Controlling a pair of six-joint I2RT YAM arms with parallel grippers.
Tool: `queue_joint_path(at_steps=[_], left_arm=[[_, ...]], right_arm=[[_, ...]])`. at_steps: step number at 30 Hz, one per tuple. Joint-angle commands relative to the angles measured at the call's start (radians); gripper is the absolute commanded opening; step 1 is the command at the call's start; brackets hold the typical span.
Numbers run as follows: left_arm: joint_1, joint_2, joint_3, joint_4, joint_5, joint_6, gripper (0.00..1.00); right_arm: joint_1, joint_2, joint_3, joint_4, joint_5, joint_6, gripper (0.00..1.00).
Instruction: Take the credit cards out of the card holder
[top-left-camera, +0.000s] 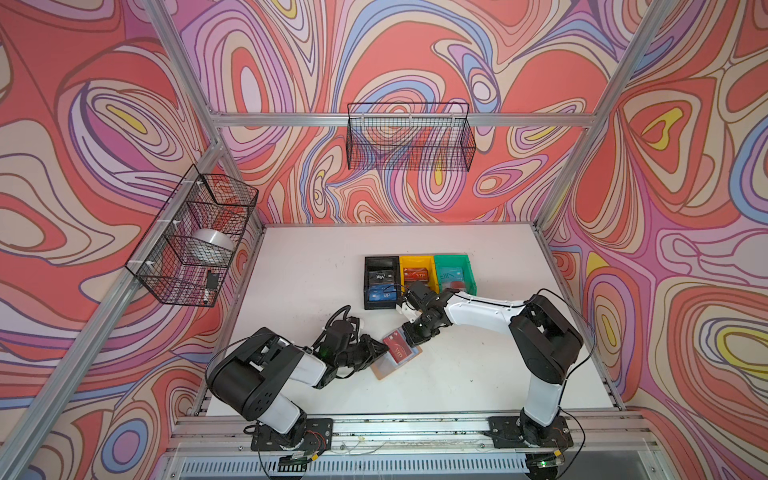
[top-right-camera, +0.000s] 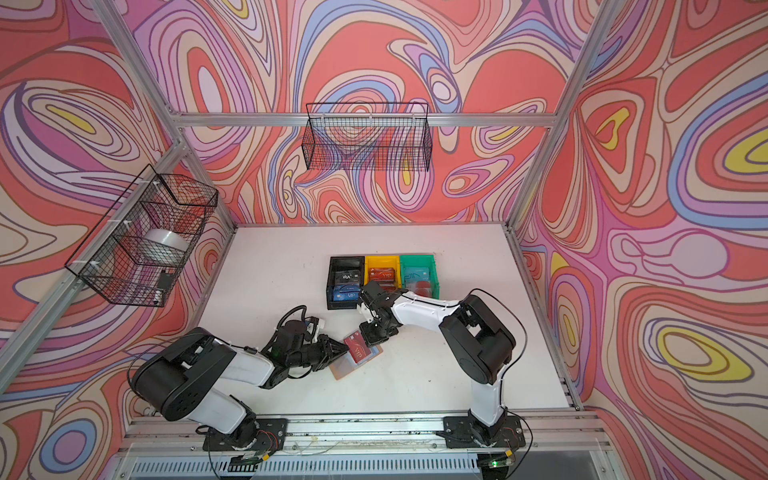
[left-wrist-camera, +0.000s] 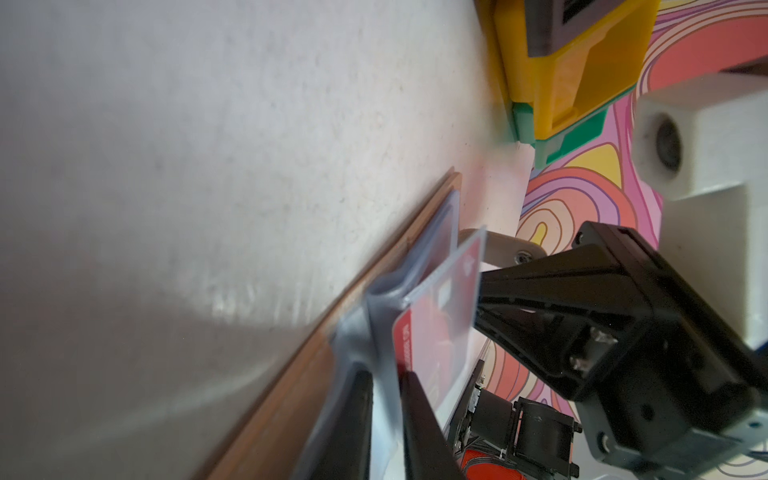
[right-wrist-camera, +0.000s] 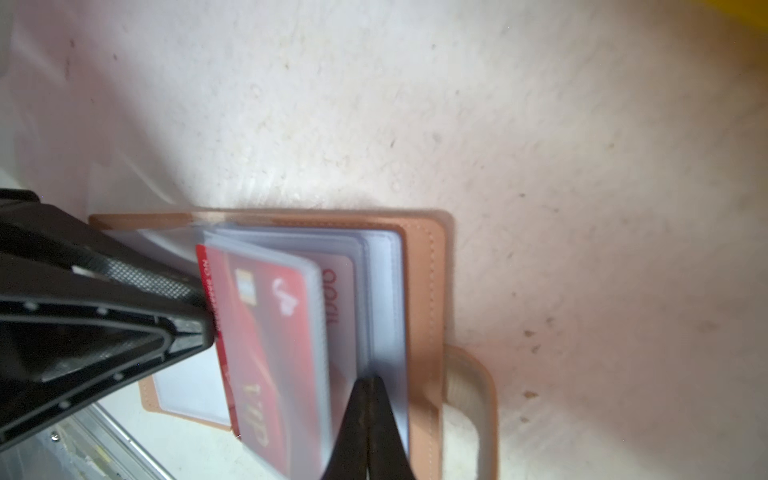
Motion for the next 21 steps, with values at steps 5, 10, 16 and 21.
queue_joint_path(at_steps=[5, 10, 16, 21], left_arm=[[-0.002, -0.022, 0.01, -0.049, -0.024, 0.021, 0.19], [-0.005, -0.021, 0.01, -0.049, -0.025, 0.021, 0.19], [-0.006, -0.023, 0.011, -0.053, -0.025, 0.023, 0.18], [-0.008, -0.022, 0.012, -0.052, -0.025, 0.022, 0.19]], right_arm=[[0.006, -0.077, 0.038, -0.032, 0.05, -0.026, 0.04], [0.006, -0.055, 0.014, -0.001, 0.005, -0.019, 0.04], [0.012, -0.007, -0.007, 0.038, -0.019, -0.006, 0.04], [0.012, 0.025, -0.019, 0.042, -0.02, -0.005, 0.04]])
